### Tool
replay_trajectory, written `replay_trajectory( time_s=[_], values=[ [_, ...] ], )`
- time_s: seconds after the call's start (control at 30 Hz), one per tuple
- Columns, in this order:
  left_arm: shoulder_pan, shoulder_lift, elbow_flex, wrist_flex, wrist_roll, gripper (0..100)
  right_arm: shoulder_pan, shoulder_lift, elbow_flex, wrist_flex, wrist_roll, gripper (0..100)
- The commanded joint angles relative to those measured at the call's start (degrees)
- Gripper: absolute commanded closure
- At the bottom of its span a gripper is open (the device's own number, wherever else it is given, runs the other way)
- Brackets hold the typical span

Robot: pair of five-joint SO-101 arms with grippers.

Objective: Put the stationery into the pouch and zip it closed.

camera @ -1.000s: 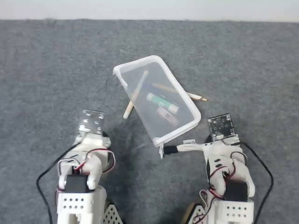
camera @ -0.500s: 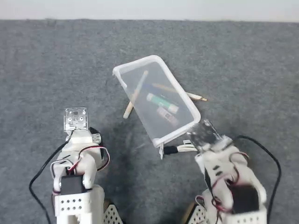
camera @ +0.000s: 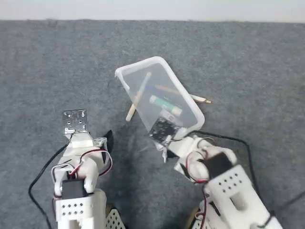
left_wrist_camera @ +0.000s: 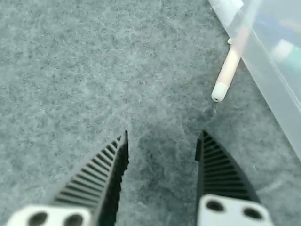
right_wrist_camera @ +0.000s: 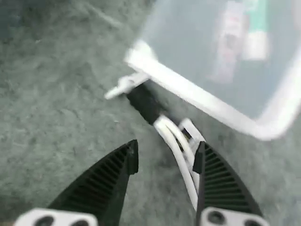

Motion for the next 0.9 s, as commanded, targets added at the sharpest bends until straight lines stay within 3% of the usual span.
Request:
replay_trajectory(
  time_s=[0.0, 0.23, 0.53, 0.87],
  values=[
    [-0.2, -0.7, -3.2, 0.4, 0.9, 77, -3.6, 7.8, -3.5, -6.2, 0.7, 80.1],
    [-0.3, -0.7, -3.1, 0.4, 0.9, 77, -3.8, 20.8, -7.7, -12.6, 0.9, 80.0],
    [-0.3, -0.7, -3.1, 0.4, 0.9, 77, -3.8, 37.9, -15.0, -13.3, 1.0, 80.3],
    [-0.3, -0.7, -2.6, 0.2, 0.9, 77, -8.4, 43.6, -15.9, -13.3, 0.7, 80.5]
  ],
)
